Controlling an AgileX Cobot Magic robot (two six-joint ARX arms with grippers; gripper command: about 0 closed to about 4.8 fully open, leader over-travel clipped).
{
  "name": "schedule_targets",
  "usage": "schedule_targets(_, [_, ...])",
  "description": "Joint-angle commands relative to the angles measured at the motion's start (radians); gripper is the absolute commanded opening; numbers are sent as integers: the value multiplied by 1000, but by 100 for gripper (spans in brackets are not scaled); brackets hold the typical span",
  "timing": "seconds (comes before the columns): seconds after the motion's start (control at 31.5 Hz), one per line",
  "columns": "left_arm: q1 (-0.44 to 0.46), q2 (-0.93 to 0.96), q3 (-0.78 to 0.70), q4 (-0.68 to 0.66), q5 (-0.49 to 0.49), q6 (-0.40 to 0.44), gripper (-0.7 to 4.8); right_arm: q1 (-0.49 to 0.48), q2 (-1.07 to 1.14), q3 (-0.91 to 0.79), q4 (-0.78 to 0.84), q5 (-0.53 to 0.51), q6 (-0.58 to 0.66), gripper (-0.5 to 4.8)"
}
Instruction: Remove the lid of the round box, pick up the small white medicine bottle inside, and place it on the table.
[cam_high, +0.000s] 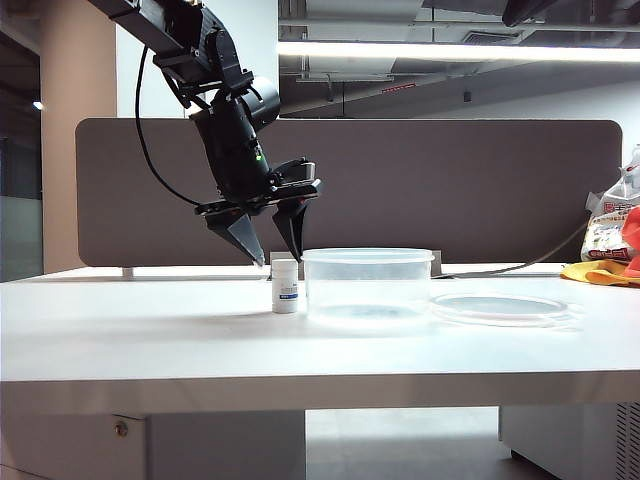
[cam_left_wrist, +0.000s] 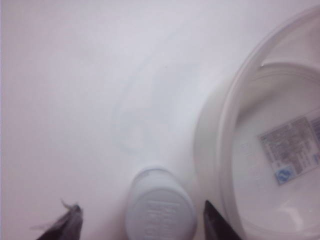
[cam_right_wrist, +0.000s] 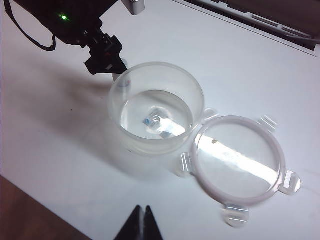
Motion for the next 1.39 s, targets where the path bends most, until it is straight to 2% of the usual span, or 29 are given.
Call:
schedule_targets(0.03, [2, -39, 30, 1, -5, -5, 315, 1, -3, 3, 21, -4, 1, -1])
schedule_targets(0.29, [6, -241, 98, -3, -8, -10, 309, -4, -11, 3, 52, 3, -33, -2])
schedule_targets(0.51, [16, -422, 96, -4, -71, 24, 309, -91, -84, -15, 82, -5, -32, -2])
schedule_targets(0.63, [22, -479, 63, -55, -69, 39, 309, -156, -179, -109, 129, -7, -24, -2])
schedule_targets(0.73, [22, -513, 10, -73, -72, 56, 309, -189, -257, -212, 154, -51, 6, -2])
schedule_targets(0.95, [23, -607, -112, -10, -68, 69, 300, -203, -417, -459, 220, -46, 56, -2])
schedule_targets(1.27, [23, -785, -146, -15, -73, 71, 295, -205, -554, -692, 322, -31, 97, -2])
schedule_targets(1.33, [23, -834, -196, -3, -73, 72, 266, -205, -579, -737, 351, -31, 111, -2])
schedule_targets(1.39, [23, -887, -268, 9, -73, 76, 264, -205, -603, -766, 369, -30, 136, -2])
